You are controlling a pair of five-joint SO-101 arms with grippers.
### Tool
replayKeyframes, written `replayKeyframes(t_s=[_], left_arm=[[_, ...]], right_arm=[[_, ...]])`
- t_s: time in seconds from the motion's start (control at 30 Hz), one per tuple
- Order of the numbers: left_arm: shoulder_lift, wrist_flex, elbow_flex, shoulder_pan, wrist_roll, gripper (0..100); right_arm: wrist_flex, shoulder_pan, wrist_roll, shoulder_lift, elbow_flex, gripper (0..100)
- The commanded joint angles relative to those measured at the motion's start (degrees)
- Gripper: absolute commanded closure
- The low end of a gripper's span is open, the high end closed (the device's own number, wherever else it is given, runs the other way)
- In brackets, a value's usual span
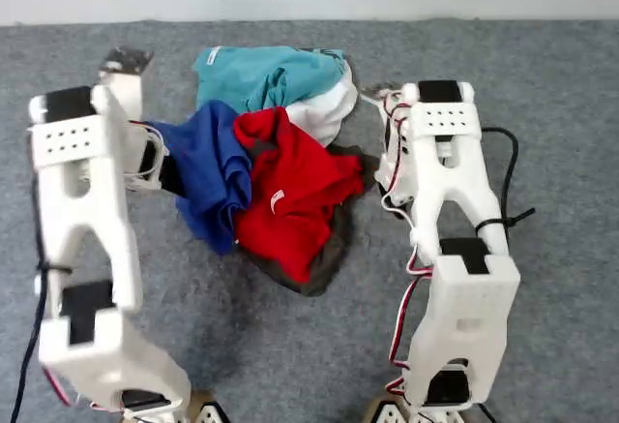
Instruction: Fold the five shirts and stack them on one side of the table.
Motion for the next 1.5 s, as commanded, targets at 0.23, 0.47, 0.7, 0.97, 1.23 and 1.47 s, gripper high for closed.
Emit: replayKeyframes(t_s=[0.23,0.47,0.7,0.97,1.23,1.47], left_arm=[[-13.89,-3.16,10.68,23.82,-0.26,68],[-13.89,-5.63,9.36,27.25,-0.35,63],[-6.33,-34.9,21.67,21.1,-0.26,62],[13.19,-42.64,23.78,21.19,-0.26,62],[20.84,-32.62,12.97,21.1,-0.53,81],[18.64,-19.16,3.47,20.57,-0.7,99]], right_arm=[[2.33,0.22,-1.49,2.59,-0.18,60.1],[2.33,0.04,-1.76,2.42,2.73,60.1],[2.24,0.04,-1.76,2.24,8.18,60.1],[2.15,0.04,-1.76,2.59,9.76,60.1],[-1.01,0.04,-1.76,2.77,13.01,60.1],[-5.58,0.13,-1.76,2.77,19.6,60.1]])
